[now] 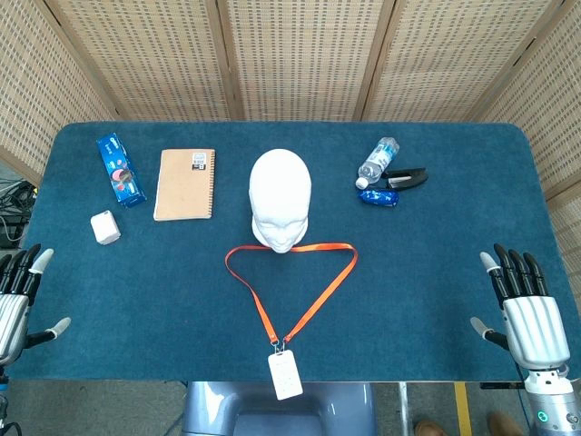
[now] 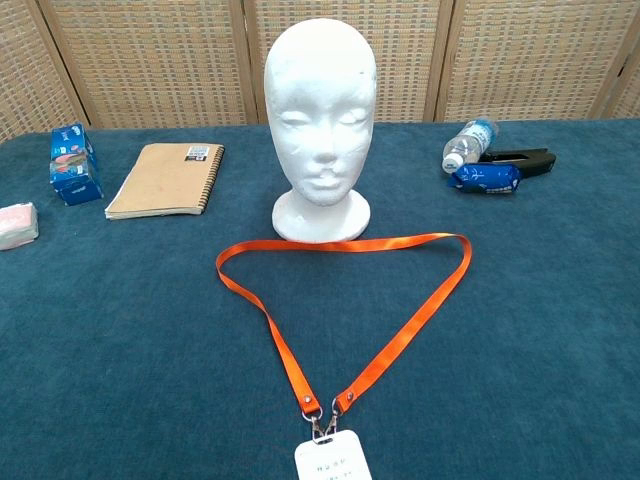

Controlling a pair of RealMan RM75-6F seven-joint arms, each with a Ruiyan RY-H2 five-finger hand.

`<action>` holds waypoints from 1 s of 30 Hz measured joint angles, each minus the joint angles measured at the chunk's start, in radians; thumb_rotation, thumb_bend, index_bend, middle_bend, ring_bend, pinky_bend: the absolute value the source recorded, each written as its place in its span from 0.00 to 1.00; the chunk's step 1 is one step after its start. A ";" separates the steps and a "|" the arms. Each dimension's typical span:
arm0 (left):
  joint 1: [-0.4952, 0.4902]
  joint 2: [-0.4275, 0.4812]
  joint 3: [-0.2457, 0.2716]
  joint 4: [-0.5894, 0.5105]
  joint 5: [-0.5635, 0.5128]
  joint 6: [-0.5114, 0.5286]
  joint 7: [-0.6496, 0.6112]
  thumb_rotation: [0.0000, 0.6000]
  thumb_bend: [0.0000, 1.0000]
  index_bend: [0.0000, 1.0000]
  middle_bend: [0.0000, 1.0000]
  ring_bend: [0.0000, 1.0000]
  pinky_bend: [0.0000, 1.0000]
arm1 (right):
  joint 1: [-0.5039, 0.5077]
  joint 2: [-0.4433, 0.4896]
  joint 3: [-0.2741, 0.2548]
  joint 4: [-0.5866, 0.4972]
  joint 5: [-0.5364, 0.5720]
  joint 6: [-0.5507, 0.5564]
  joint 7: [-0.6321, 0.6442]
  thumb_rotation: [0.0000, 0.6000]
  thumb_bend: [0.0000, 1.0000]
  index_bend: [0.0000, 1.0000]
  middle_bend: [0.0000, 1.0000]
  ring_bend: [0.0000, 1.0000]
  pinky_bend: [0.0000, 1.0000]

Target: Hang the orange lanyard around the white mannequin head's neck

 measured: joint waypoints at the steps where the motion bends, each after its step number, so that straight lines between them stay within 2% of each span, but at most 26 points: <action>1: 0.000 0.000 0.000 0.000 0.000 0.000 -0.001 1.00 0.00 0.00 0.00 0.00 0.00 | 0.000 -0.001 0.000 0.001 0.001 -0.001 -0.001 1.00 0.00 0.00 0.00 0.00 0.00; 11: -0.007 -0.004 -0.003 0.008 0.004 -0.008 -0.002 1.00 0.00 0.00 0.00 0.00 0.00 | 0.022 -0.009 -0.004 0.002 0.020 -0.064 0.000 1.00 0.00 0.01 0.00 0.00 0.00; 14: -0.015 -0.013 -0.007 0.017 0.003 -0.017 -0.002 1.00 0.00 0.00 0.00 0.00 0.00 | 0.058 -0.012 0.007 0.007 0.038 -0.126 0.013 1.00 0.00 0.08 0.00 0.00 0.00; 16: -0.022 -0.021 -0.011 0.022 -0.007 -0.028 0.001 1.00 0.00 0.00 0.00 0.00 0.00 | 0.101 -0.014 0.020 0.014 0.053 -0.194 0.032 1.00 0.01 0.14 0.00 0.00 0.00; 20: -0.033 -0.033 -0.020 0.028 -0.037 -0.052 0.029 1.00 0.00 0.00 0.00 0.00 0.00 | 0.202 -0.021 0.052 0.029 0.097 -0.361 0.084 1.00 0.11 0.30 0.00 0.00 0.00; 22: -0.040 -0.041 -0.027 0.031 -0.059 -0.065 0.047 1.00 0.00 0.00 0.00 0.00 0.00 | 0.273 -0.034 0.076 0.050 0.126 -0.458 0.101 1.00 0.15 0.34 0.00 0.00 0.00; 26: -0.055 -0.057 -0.038 0.041 -0.100 -0.096 0.069 1.00 0.00 0.00 0.00 0.00 0.00 | 0.411 -0.105 0.119 0.146 0.184 -0.581 0.068 1.00 0.27 0.36 0.00 0.00 0.00; 30: -0.072 -0.072 -0.048 0.061 -0.145 -0.136 0.079 1.00 0.00 0.00 0.00 0.00 0.00 | 0.521 -0.228 0.157 0.263 0.289 -0.696 0.010 1.00 0.32 0.38 0.00 0.00 0.00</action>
